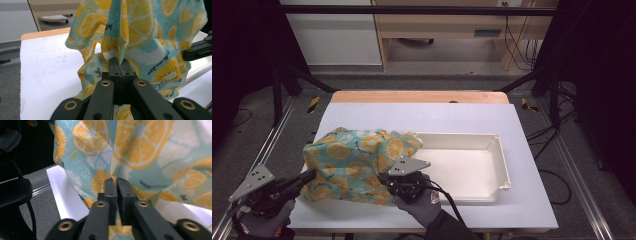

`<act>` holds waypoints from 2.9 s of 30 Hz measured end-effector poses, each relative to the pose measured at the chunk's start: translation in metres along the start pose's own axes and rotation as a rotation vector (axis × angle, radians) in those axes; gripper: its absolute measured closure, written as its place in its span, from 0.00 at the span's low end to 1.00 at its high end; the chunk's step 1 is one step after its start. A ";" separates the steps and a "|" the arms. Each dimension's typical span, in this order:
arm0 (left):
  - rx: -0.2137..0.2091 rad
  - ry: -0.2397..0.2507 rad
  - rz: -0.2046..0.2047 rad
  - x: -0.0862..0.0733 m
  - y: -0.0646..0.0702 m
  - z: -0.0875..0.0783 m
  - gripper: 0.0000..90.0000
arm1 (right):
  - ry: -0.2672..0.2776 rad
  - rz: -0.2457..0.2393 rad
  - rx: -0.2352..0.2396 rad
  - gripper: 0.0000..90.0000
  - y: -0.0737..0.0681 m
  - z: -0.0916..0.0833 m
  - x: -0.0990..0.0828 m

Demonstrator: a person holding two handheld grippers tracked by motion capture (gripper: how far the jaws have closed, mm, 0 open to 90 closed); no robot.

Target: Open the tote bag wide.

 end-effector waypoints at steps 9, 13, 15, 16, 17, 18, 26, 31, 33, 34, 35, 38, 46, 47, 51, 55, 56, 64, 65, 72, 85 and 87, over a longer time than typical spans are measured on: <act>0.000 -0.003 -0.001 -0.001 0.000 0.001 1.00 | 0.130 -0.003 -0.024 0.77 0.007 -0.037 0.035; 0.001 -0.002 -0.004 -0.001 -0.001 0.000 1.00 | 0.172 0.004 -0.061 0.69 0.017 -0.048 0.050; 0.000 -0.003 -0.004 -0.001 -0.001 0.000 1.00 | 0.188 -0.001 -0.086 0.66 0.024 -0.051 0.056; -0.002 -0.003 -0.003 -0.001 0.000 0.001 1.00 | 0.195 0.000 -0.107 0.62 0.031 -0.051 0.059; -0.001 -0.003 -0.003 -0.001 -0.001 0.001 1.00 | 0.195 0.000 -0.107 0.62 0.031 -0.051 0.059; -0.002 -0.005 -0.002 -0.001 0.000 0.001 1.00 | 0.196 0.000 -0.112 0.62 0.033 -0.050 0.061; -0.003 -0.009 -0.002 -0.001 -0.001 0.001 1.00 | 0.225 -0.031 -0.133 0.57 0.037 -0.047 0.072; -0.003 -0.011 -0.001 -0.002 0.000 0.001 1.00 | 0.162 -0.046 -0.121 0.67 0.037 -0.037 0.069; -0.003 -0.011 -0.002 -0.002 -0.001 0.001 1.00 | 0.145 -0.052 -0.124 0.81 0.036 -0.035 0.066; -0.003 -0.011 -0.002 -0.002 -0.001 0.001 1.00 | 0.140 -0.051 -0.117 0.87 0.035 -0.035 0.064; -0.004 -0.011 -0.002 -0.002 -0.001 0.001 1.00 | 0.136 -0.048 -0.111 0.93 0.034 -0.035 0.063; -0.006 -0.016 -0.001 -0.002 0.000 0.001 1.00 | 0.143 -0.046 -0.096 1.00 0.030 -0.037 0.063; -0.007 -0.048 -0.002 -0.008 0.001 0.008 1.00 | 0.188 -0.059 -0.031 1.00 0.012 -0.044 0.065; -0.006 -0.052 -0.001 -0.009 0.000 0.009 1.00 | 0.185 -0.064 -0.016 1.00 0.009 -0.043 0.063; -0.007 -0.065 -0.008 -0.012 -0.001 0.011 1.00 | 0.142 -0.076 0.014 1.00 0.003 -0.037 0.053; -0.005 -0.077 -0.012 -0.015 -0.003 0.012 1.00 | 0.115 -0.072 0.022 1.00 0.002 -0.030 0.044; -0.006 -0.078 -0.017 -0.015 -0.004 0.013 1.00 | 0.110 -0.068 0.022 1.00 0.002 -0.029 0.042; -0.007 -0.052 -0.026 -0.011 -0.004 0.009 0.96 | 0.076 -0.058 0.020 1.00 0.003 -0.019 0.029; -0.007 -0.036 -0.028 -0.008 -0.004 0.007 0.92 | 0.071 -0.056 0.022 1.00 0.003 -0.018 0.028; -0.006 0.079 -0.016 0.022 0.001 -0.014 0.72 | 0.039 -0.052 0.025 1.00 0.002 -0.008 0.019; 0.045 0.091 0.002 0.042 0.000 -0.005 0.83 | 0.012 -0.050 0.036 1.00 -0.001 -0.002 0.010; 0.059 0.103 -0.001 0.043 -0.003 -0.009 0.91 | 0.022 -0.048 0.036 1.00 0.000 -0.003 0.011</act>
Point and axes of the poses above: each handheld gripper's, and its own axes: z roughly forward along the jaws, x roughly out of its top, y roughly to its right, the point moved 10 cm from there along z, roughly forward along the jaws, and after that the axes turned 1 degree about z, right-handed, at the moved point
